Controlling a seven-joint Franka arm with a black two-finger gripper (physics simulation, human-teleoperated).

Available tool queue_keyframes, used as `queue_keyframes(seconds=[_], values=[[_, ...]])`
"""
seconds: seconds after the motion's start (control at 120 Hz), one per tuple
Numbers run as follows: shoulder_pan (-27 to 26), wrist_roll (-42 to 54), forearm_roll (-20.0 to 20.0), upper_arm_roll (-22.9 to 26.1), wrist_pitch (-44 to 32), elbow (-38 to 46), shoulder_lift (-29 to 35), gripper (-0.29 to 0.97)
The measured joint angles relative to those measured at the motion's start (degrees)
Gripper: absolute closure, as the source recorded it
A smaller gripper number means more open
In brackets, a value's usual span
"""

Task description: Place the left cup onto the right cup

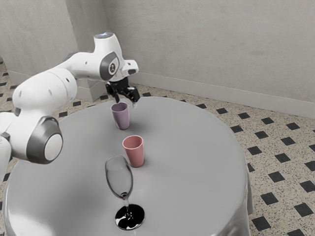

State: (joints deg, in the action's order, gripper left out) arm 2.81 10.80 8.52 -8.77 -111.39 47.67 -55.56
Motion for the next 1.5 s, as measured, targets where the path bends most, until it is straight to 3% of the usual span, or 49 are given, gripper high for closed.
queue_keyframes(seconds=[0.308, 0.483, 0.608, 0.8, 1.092, 1.308, 1.5], values=[[0.87, 0.33, 0.78, -0.08, -2.61, 0.34, -2.74, 0.01], [0.88, 0.34, 1.01, -0.16, -2.72, 0.44, -2.77, 0.44], [0.89, 0.33, 1.1, -0.25, -2.43, 0.81, -2.77, 0.62], [0.88, 0.32, 1.06, -0.5, -1.88, 1.03, -2.66, 0.73], [0.95, 0.22, 0.34, -0.71, 1.07, 1.55, 0.06, 0.76], [0.62, 0.12, -0.05, 0.32, 3.06, 18.23, 14.97, 0.76], [-0.89, -0.19, -3.59, 4.0, 3.65, 32.32, 29.82, 0.76]])
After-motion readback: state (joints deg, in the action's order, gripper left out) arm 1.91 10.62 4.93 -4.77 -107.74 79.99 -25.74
